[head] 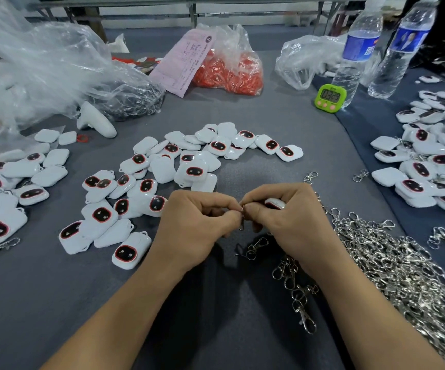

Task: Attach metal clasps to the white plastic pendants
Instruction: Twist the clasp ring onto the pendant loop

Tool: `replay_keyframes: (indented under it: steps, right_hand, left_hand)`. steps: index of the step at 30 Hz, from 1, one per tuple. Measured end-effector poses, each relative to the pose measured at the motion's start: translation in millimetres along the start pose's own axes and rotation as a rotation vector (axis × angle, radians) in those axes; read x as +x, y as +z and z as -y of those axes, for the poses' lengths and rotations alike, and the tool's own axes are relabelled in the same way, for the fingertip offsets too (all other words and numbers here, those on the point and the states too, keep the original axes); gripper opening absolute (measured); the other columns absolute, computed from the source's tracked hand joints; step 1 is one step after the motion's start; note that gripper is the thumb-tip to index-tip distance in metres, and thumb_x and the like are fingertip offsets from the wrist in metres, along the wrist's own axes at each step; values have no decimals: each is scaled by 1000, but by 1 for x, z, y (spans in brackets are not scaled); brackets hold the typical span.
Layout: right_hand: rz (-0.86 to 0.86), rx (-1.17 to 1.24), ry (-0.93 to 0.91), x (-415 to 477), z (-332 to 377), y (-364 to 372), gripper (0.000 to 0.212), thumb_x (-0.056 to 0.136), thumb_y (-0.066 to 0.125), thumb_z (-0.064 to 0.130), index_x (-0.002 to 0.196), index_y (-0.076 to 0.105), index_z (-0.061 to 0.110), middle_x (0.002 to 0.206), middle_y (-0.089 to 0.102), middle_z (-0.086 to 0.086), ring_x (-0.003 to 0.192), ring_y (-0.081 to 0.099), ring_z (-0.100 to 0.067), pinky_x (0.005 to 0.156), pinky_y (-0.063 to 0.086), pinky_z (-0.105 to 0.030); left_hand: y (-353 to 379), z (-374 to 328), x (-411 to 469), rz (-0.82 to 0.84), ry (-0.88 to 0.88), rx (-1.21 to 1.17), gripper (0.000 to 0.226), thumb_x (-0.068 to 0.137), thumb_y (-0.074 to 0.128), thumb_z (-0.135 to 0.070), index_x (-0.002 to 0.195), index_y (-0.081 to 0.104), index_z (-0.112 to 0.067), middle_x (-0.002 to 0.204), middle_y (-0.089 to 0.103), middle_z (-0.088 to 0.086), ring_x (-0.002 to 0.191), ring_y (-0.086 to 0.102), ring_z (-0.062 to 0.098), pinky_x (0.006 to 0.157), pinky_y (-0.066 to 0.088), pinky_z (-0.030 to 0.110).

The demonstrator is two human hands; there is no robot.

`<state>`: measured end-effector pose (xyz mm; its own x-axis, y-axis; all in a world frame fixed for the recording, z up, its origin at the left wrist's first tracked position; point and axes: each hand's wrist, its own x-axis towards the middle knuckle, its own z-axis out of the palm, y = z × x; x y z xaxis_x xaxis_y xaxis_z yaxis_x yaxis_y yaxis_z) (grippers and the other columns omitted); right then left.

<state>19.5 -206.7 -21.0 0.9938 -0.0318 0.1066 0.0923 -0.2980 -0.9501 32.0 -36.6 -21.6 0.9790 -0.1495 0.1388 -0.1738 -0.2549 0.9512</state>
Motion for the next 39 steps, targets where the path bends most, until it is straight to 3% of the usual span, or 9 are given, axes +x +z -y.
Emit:
replay_keyframes:
  steps: [4, 7, 10, 14, 18, 26, 30, 34, 39]
  right_hand:
    - [60, 47, 14, -2, 2, -1, 15, 81, 73, 12, 78, 80, 25, 68, 73, -3, 61, 67, -17, 60, 56, -29]
    - [-24, 54, 80, -2, -3, 2, 29, 80, 67, 0, 84, 80, 25, 78, 76, -2, 70, 70, -21, 71, 60, -40]
    - [10, 154, 141, 0, -4, 0, 44, 78, 60, -11, 98, 80, 23, 91, 76, 0, 83, 69, -15, 75, 56, -29]
    - [182, -92, 57, -4, 0, -6, 50, 77, 65, -9, 108, 78, 27, 101, 77, 8, 94, 72, -7, 84, 59, -24]
    - [82, -363, -12, -8, 0, -5, 42, 76, 75, 14, 109, 77, 39, 94, 76, 21, 88, 67, 9, 75, 50, -7]
    - [-182, -289, 43, 2, -10, -9, 9, 79, 81, 25, 80, 74, 30, 66, 67, 22, 59, 61, 6, 54, 41, -5]
    - [-55, -132, 121, 5, -10, -6, 11, 87, 75, 22, 92, 72, 31, 69, 70, 6, 57, 65, -9, 58, 46, -24]
    - [-16, -234, 106, 6, -12, -5, 26, 87, 73, 25, 101, 57, 38, 71, 64, 7, 56, 57, -3, 54, 39, -16]
    - [23, -251, 39, 4, -8, -7, 21, 85, 70, 18, 92, 59, 35, 61, 66, 5, 53, 54, -10, 52, 44, -25]
  left_hand:
    - [3, -2, -1, 4, 0, 27, 13, 69, 68, -10, 64, 76, -19, 45, 58, 0, 41, 48, 6, 47, 40, 16]
    - [0, 0, -1, -186, 50, 138, 9, 69, 67, -21, 65, 74, -26, 45, 58, -1, 40, 45, 6, 45, 39, 19]
    - [-8, 4, -1, -328, 205, 394, 9, 75, 70, -20, 67, 67, -22, 48, 52, -3, 44, 43, 6, 48, 38, 18]
    - [-4, 6, -5, -141, 303, 728, 7, 80, 71, -20, 75, 67, -20, 62, 56, -2, 66, 54, 20, 63, 43, 37]
    - [0, 5, -2, -27, 286, 908, 14, 87, 66, -28, 75, 58, -24, 74, 63, 0, 74, 58, 25, 61, 30, 33]
    - [-3, 9, 3, 51, 273, 801, 4, 87, 70, -27, 89, 73, -27, 63, 48, -7, 73, 56, 20, 66, 43, 35]
    - [-4, 9, 4, 87, 244, 775, 8, 88, 71, -28, 93, 75, -33, 67, 51, -7, 74, 55, 20, 66, 40, 34]
    - [-3, 9, 4, 133, 232, 751, 11, 90, 69, -31, 95, 75, -39, 79, 58, -2, 76, 55, 17, 67, 36, 32]
    - [-2, 8, 5, 131, 249, 740, 13, 88, 70, -29, 95, 76, -39, 73, 57, -3, 74, 52, 15, 62, 28, 30]
